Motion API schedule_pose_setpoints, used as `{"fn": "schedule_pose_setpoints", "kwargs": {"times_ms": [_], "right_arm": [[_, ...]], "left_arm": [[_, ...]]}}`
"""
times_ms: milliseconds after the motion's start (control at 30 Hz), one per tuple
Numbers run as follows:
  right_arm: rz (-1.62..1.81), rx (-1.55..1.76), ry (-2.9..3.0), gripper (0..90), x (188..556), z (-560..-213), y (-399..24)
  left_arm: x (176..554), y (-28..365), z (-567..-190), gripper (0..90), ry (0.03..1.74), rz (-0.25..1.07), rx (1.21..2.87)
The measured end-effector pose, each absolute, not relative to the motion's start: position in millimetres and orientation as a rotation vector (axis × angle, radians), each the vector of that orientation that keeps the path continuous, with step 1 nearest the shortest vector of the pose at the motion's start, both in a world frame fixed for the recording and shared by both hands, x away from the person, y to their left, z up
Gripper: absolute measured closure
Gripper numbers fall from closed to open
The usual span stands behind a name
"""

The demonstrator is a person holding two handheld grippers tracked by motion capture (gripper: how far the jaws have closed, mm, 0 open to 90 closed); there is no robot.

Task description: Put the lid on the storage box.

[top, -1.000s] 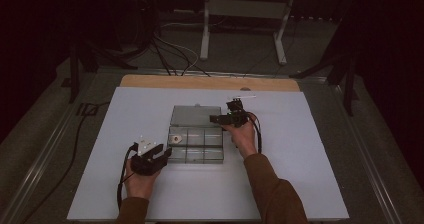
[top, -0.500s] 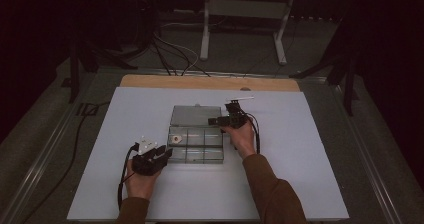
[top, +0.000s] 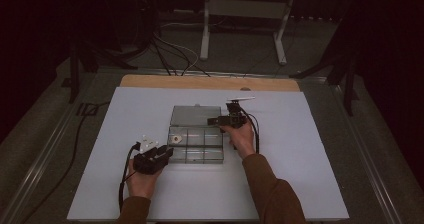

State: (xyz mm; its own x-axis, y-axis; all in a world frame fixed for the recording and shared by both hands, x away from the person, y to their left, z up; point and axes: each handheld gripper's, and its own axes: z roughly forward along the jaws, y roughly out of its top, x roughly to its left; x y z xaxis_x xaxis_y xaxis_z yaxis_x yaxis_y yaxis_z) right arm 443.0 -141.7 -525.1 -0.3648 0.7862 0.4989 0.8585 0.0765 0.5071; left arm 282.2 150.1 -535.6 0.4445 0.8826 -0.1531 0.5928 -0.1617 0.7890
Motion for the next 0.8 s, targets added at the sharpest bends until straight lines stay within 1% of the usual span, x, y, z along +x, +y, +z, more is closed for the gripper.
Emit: {"fn": "schedule_pose_setpoints", "kwargs": {"times_ms": [267,300,433,533,733,800], "right_arm": [[-1.177,-1.702,-2.149,37.4,445.7,-528.5,-144.3],[-1.186,-1.699,-2.144,38.6,445.6,-528.4,-144.5],[-1.209,-1.705,-2.131,43.0,445.4,-528.0,-144.9],[-1.227,-1.711,-2.117,47.6,445.4,-527.1,-147.8],[-1.244,-1.716,-2.127,51.7,444.0,-524.4,-150.1],[-1.263,-1.722,-2.13,55.0,443.0,-522.8,-151.5]], "left_arm": [[284.4,148.8,-537.0,69.0,1.264,0.439,1.865],[285.1,146.7,-538.8,68.6,1.267,0.451,1.891],[283.8,144.7,-537.7,68.6,1.26,0.485,1.902],[283.8,144.7,-537.5,69.0,1.257,0.488,1.906],[283.7,144.1,-537.3,69.6,1.257,0.492,1.909],[283.7,143.9,-537.1,69.8,1.257,0.495,1.912]]}}
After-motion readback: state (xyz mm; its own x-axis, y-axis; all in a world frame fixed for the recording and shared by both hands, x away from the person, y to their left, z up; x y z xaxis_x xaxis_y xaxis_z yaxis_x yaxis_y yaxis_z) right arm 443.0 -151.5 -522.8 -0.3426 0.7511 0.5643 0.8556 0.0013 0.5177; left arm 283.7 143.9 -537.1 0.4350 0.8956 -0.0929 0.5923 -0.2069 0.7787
